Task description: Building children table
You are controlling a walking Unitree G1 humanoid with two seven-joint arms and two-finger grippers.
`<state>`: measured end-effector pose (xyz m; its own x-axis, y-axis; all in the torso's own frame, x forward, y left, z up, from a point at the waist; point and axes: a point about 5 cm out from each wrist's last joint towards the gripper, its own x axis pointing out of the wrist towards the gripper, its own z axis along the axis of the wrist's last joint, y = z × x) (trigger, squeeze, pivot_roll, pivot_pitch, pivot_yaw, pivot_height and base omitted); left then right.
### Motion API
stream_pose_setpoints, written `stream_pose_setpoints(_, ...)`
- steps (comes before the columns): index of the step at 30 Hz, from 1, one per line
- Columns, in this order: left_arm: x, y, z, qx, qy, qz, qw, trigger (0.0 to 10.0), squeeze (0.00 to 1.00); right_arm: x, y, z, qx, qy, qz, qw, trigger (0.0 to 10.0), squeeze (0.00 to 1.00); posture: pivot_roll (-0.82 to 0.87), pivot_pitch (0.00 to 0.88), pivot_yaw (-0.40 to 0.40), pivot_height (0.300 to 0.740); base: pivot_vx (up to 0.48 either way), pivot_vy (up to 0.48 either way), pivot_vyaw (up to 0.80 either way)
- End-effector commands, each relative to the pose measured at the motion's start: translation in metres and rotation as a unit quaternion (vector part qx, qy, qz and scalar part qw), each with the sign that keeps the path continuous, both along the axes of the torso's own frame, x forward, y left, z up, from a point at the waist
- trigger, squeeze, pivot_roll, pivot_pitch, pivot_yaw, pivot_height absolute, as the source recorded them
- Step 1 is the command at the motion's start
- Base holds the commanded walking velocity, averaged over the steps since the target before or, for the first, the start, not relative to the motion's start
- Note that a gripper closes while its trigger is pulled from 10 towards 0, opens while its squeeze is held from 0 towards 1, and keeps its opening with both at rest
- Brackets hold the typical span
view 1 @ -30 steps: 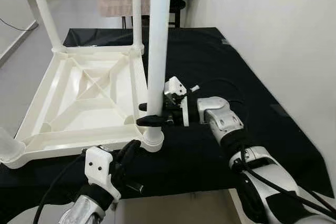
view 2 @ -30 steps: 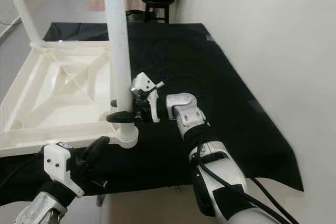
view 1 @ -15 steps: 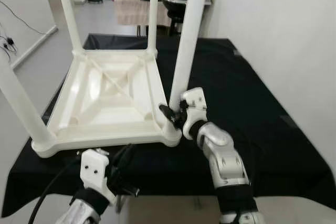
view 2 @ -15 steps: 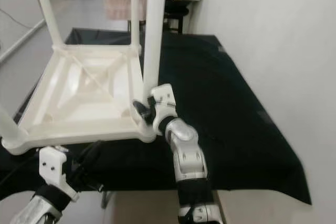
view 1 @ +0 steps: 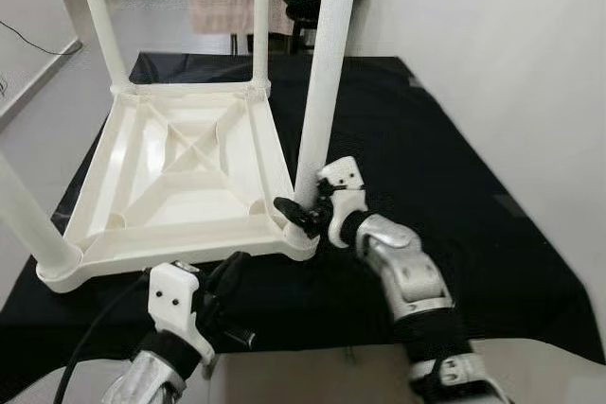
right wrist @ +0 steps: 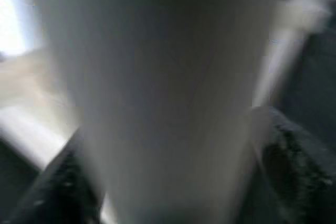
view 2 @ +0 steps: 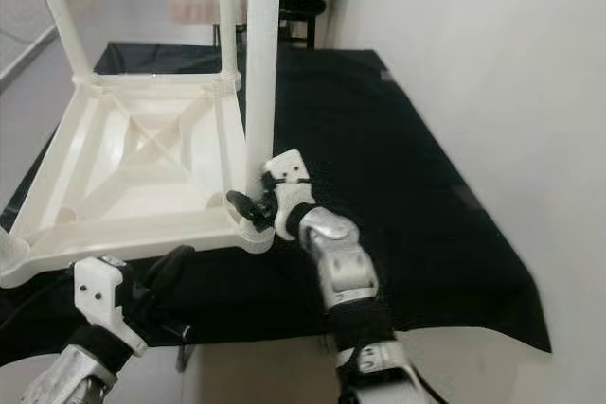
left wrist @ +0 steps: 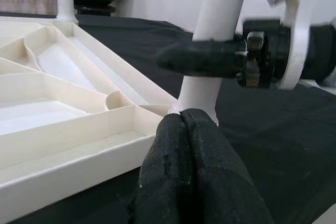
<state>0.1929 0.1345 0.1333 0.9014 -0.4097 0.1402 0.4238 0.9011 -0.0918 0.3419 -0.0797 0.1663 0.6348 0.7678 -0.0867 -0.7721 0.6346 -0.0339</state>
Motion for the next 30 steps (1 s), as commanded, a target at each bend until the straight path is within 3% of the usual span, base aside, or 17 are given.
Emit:
stream_pose_setpoints(1,0.000,0.000,-0.004,0.006,0.007,0.000,1.000,10.0,0.00,0.000,0.006,0.013,0.005,-0.031,0.050,0.998,10.0,1.00,0.13,0.039,-0.108,0.740,0.000,0.000,0.00)
stream_pose_setpoints(2,0.000,0.000,-0.005,0.005,0.007,0.000,1.000,10.0,0.00,0.001,0.004,0.019,0.005,-0.040,0.083,0.996,10.0,0.94,0.13,0.039,-0.108,0.740,0.000,0.000,0.00)
stream_pose_setpoints(3,0.000,-0.001,-0.005,0.005,0.006,0.001,1.000,10.0,0.00,0.001,0.003,0.022,0.000,-0.047,0.126,0.991,10.0,0.00,0.13,0.034,-0.110,0.740,0.000,0.000,0.00)
stream_pose_setpoints(5,0.000,-0.001,-0.005,0.005,0.007,0.001,1.000,10.0,0.00,0.001,0.001,0.024,-0.023,-0.051,0.200,0.978,10.0,0.00,0.14,0.031,-0.110,0.740,0.000,0.000,0.00)
stream_pose_setpoints(8,0.000,-0.001,-0.005,0.005,0.007,0.001,1.000,10.0,0.00,0.001,0.001,0.024,-0.023,-0.051,0.200,0.978,10.0,0.00,0.14,0.031,-0.110,0.740,0.000,0.000,0.00)
stream_pose_setpoints(11,0.000,-0.002,-0.006,0.005,0.007,-0.001,1.000,10.0,0.00,0.007,0.000,0.021,-0.030,-0.018,0.240,0.970,10.0,0.00,0.15,0.025,-0.115,0.740,0.000,0.000,0.00)
stream_pose_setpoints(15,0.000,-0.003,-0.006,0.005,0.007,-0.001,1.000,10.0,0.00,0.013,-0.001,0.018,-0.038,0.002,0.238,0.970,10.0,0.00,0.15,0.025,-0.119,0.740,0.000,0.000,0.00)
stream_pose_setpoints(16,0.000,-0.003,-0.006,0.005,0.007,-0.001,1.000,10.0,0.00,0.018,-0.002,0.016,-0.039,0.018,0.233,0.972,0.0,0.00,0.16,0.026,-0.122,0.740,0.000,0.000,0.00)
stream_pose_setpoints(18,-0.001,-0.004,-0.006,0.005,0.007,-0.001,1.000,10.0,0.00,0.022,-0.005,0.011,-0.028,0.038,0.223,0.974,0.0,0.00,0.16,0.032,-0.123,0.740,0.000,0.000,0.00)
stream_pose_setpoints(26,-0.002,-0.004,-0.004,0.004,0.006,-0.002,1.000,10.0,0.00,0.020,-0.019,0.004,-0.017,0.037,0.211,0.977,0.0,0.00,0.15,0.040,-0.116,0.740,0.000,0.000,0.00)
stream_pose_setpoints(30,-0.002,-0.004,-0.003,0.003,0.005,-0.002,1.000,10.0,0.00,0.011,-0.038,-0.007,-0.005,0.026,0.168,0.985,0.0,0.00,0.14,0.053,-0.114,0.740,0.000,0.000,0.00)
